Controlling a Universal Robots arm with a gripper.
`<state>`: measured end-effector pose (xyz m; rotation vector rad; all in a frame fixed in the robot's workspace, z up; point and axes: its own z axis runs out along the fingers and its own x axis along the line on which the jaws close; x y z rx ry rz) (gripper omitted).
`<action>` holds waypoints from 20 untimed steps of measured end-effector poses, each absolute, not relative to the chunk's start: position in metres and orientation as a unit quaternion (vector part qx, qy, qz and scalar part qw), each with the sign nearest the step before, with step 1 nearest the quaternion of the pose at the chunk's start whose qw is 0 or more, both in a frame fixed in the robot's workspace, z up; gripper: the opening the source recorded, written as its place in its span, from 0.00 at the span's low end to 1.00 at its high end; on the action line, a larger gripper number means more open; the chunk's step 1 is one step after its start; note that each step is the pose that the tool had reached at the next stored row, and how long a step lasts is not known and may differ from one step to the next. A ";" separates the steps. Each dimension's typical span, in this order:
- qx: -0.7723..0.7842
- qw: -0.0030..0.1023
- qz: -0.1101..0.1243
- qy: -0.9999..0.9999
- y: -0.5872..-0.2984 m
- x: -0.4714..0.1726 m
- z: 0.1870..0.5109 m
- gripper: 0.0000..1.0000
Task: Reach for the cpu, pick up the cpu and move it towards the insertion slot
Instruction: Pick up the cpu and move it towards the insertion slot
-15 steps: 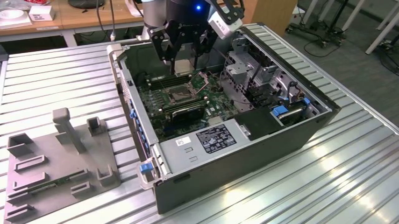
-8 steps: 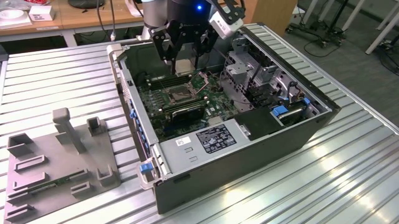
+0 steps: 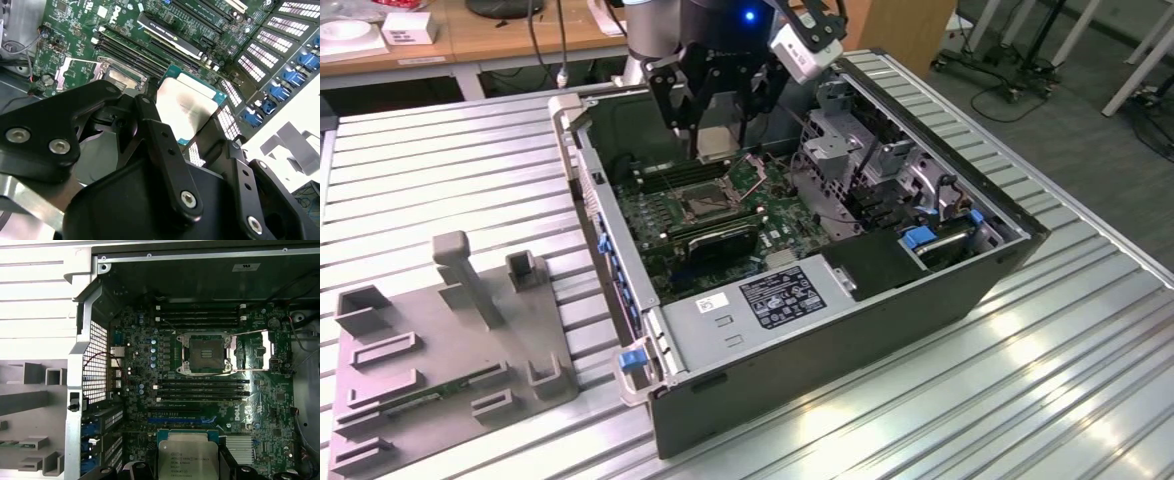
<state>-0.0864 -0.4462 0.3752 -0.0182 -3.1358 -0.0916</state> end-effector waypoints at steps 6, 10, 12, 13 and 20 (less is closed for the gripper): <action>-0.006 0.002 -0.029 -1.000 -0.446 -0.085 0.375 0.55; -0.006 0.002 -0.029 -1.000 -0.446 -0.084 0.375 0.55; -0.006 0.002 -0.029 -1.000 -0.446 -0.083 0.375 0.55; -0.006 0.002 -0.029 -1.000 -0.446 -0.083 0.375 0.55; -0.006 0.002 -0.029 -1.000 -0.446 -0.081 0.375 0.55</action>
